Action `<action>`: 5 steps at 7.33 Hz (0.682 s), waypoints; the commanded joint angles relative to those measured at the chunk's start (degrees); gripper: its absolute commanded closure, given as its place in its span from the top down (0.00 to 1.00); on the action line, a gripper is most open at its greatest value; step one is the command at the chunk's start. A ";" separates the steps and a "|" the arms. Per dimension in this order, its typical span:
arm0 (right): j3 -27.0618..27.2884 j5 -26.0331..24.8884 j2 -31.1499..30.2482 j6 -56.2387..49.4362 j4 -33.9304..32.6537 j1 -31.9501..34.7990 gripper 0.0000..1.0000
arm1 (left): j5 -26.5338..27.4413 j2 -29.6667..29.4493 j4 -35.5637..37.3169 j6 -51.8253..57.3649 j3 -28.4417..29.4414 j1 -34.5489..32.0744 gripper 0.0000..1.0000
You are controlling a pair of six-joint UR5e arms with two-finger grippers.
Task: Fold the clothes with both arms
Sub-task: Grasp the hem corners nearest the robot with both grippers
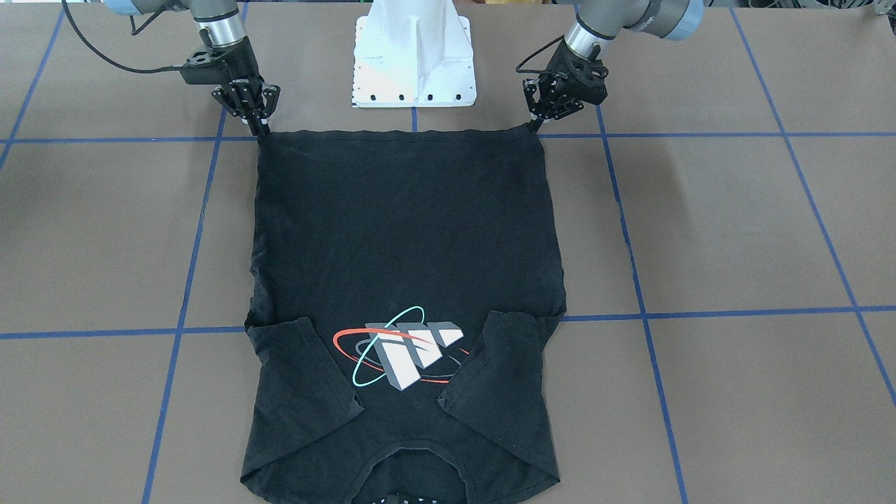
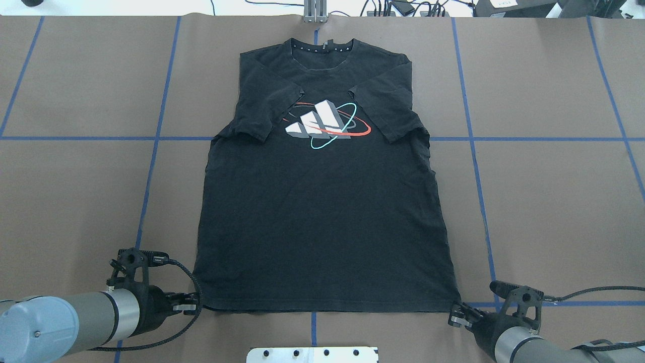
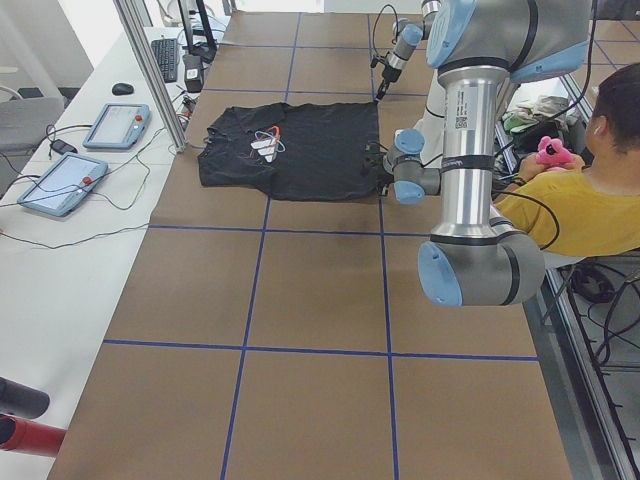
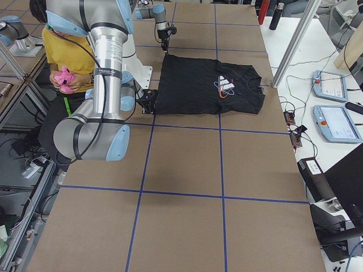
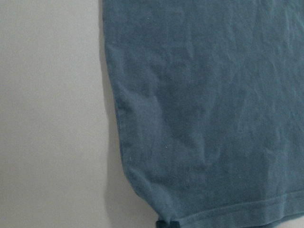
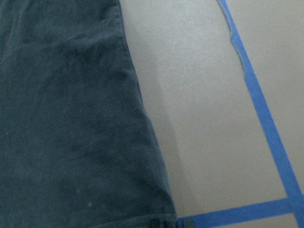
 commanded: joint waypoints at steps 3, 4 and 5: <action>0.46 -0.18 0.50 0.08 0.00 0.78 0.00 | -0.27 0.03 0.00 0.09 -1.02 -0.18 0.00; 3.17 0.25 0.33 0.08 0.00 1.48 0.00 | -0.80 0.73 0.35 0.70 -2.94 -0.53 0.00; 8.15 1.47 -1.33 0.08 -1.04 1.92 0.00 | -3.41 1.96 4.10 1.83 -7.92 -0.70 0.00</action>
